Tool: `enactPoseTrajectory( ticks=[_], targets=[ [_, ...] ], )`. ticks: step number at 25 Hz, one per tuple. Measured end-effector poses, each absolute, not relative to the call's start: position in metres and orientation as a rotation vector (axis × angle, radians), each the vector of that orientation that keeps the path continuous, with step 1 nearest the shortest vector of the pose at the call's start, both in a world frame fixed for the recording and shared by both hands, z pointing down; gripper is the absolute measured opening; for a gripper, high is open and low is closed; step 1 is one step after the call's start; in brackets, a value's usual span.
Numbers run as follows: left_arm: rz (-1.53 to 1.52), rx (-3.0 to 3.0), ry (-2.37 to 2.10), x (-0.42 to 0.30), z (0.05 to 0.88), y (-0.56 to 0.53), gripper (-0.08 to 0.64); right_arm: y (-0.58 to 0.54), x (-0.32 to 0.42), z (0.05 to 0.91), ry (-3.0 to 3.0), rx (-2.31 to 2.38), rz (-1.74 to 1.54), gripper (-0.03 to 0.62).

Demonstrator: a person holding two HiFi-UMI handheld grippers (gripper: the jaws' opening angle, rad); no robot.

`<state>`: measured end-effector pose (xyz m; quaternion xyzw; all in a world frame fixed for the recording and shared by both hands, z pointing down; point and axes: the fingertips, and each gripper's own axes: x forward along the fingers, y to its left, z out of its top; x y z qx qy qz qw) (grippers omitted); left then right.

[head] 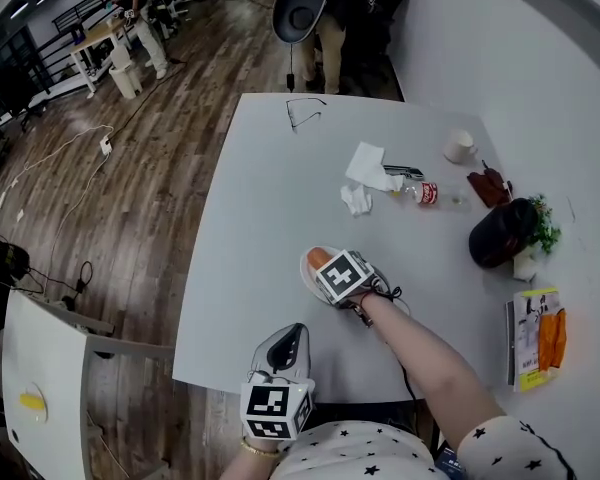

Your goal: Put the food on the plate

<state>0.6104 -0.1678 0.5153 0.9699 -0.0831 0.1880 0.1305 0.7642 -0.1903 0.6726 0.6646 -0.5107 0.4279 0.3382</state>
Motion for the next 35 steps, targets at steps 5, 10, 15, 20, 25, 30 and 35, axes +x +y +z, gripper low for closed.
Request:
enactPoseTrajectory(
  ticks=[5, 10, 15, 20, 25, 30, 35],
  targets=[
    [0.521, 2.825, -0.258, 0.605, 0.509, -0.174, 0.008, -0.201, 0.762, 0.630, -1.401, 1.955, 0.999, 0.218],
    [0.496, 2.831, -0.258, 0.600, 0.501, -0.176, 0.008, -0.184, 0.725, 0.568, -1.552, 2.241, 0.968, 0.117],
    [0.463, 2.854, -0.238, 0.593, 0.490, -0.175, 0.008, -0.154, 0.670, 0.520, -1.704, 2.516, 0.901, 0.000],
    [0.458, 2.860, -0.219, 0.579, 0.485, -0.170, 0.008, -0.128, 0.627, 0.495, -1.701, 2.632, 0.819, 0.000],
    [0.470, 2.869, -0.193, 0.563, 0.485, -0.157, 0.008, -0.111, 0.591, 0.492, -1.671, 2.649, 0.764, 0.000],
    [0.487, 2.878, -0.168, 0.547, 0.487, -0.145, 0.008, -0.099, 0.571, 0.491, -1.640, 2.656, 0.728, -0.002],
    [0.469, 2.880, -0.176, 0.534, 0.482, -0.144, 0.008, -0.099, 0.554, 0.487, -1.647, 2.641, 0.704, -0.002]
  ],
)
